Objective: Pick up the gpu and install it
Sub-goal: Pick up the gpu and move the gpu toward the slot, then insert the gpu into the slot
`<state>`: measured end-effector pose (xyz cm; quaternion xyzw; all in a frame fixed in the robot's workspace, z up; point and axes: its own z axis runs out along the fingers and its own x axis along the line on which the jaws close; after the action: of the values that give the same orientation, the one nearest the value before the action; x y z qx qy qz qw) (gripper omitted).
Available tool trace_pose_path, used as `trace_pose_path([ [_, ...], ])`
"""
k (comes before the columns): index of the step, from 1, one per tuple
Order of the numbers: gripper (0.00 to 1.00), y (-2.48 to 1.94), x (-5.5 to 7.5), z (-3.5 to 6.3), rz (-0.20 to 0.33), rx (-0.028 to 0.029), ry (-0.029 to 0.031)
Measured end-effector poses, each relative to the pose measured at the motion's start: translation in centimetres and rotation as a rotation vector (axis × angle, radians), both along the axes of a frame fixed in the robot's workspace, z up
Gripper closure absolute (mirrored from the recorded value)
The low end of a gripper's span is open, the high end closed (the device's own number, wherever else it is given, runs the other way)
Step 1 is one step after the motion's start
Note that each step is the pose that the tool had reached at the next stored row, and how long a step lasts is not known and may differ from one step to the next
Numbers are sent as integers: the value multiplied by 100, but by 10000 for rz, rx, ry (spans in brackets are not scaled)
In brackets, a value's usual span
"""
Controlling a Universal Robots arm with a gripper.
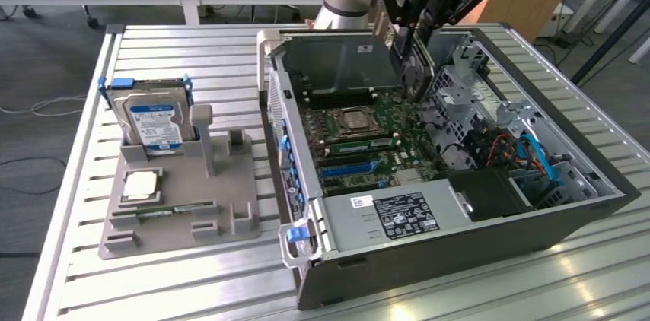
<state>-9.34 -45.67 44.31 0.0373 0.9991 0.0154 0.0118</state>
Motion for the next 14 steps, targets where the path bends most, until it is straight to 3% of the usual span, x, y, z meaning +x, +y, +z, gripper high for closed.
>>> trace_pose_path([
  [14,73,0,86,0,0,0,0],
])
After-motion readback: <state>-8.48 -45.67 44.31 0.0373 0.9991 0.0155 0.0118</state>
